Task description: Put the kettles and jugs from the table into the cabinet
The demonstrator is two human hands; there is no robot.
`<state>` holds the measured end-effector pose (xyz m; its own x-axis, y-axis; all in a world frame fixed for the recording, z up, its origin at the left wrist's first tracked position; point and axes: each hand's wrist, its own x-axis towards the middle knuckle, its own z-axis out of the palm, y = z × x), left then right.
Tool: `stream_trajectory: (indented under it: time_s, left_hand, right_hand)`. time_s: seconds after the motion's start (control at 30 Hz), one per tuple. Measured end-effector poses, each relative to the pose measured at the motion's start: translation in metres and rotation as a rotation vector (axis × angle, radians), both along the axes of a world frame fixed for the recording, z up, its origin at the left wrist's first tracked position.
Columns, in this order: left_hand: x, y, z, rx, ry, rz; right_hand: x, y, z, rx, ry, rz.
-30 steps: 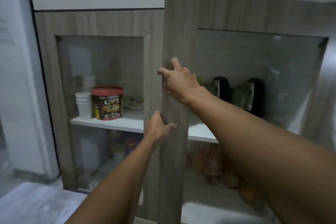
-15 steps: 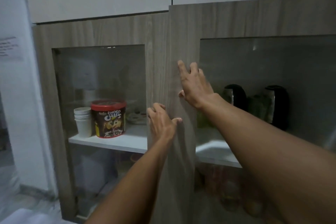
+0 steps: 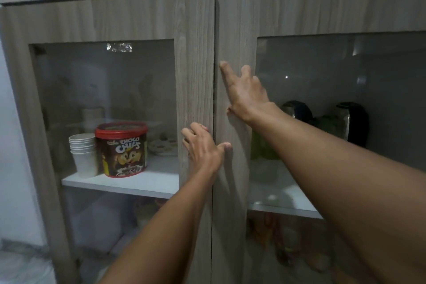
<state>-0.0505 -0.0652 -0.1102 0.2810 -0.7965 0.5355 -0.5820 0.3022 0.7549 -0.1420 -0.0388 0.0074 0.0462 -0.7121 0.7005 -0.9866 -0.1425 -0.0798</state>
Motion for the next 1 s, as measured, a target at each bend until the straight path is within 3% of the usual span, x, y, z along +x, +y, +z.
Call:
stream_trajectory:
  time_s: [0.2,0.4,0.8,1.0]
  left_hand:
    - [-0.005,0.006,0.001,0.022,0.005,0.004]
    - [-0.002,0.010,0.002,0.049,-0.019,-0.012]
    - [0.014,0.026,0.011,0.078,-0.271,-0.086]
    - [0.023,0.059,0.017,0.041,-0.286,-0.147]
  right_hand:
    - [-0.002,0.002,-0.018,-0.029,0.116,-0.035]
    - [-0.008,0.004,-0.026,-0.006,0.108,-0.035]
    - [-0.003,0.030,-0.020,0.163,0.141,-0.053]
    - [-0.005,0.056,-0.027,0.285,0.136,-0.064]
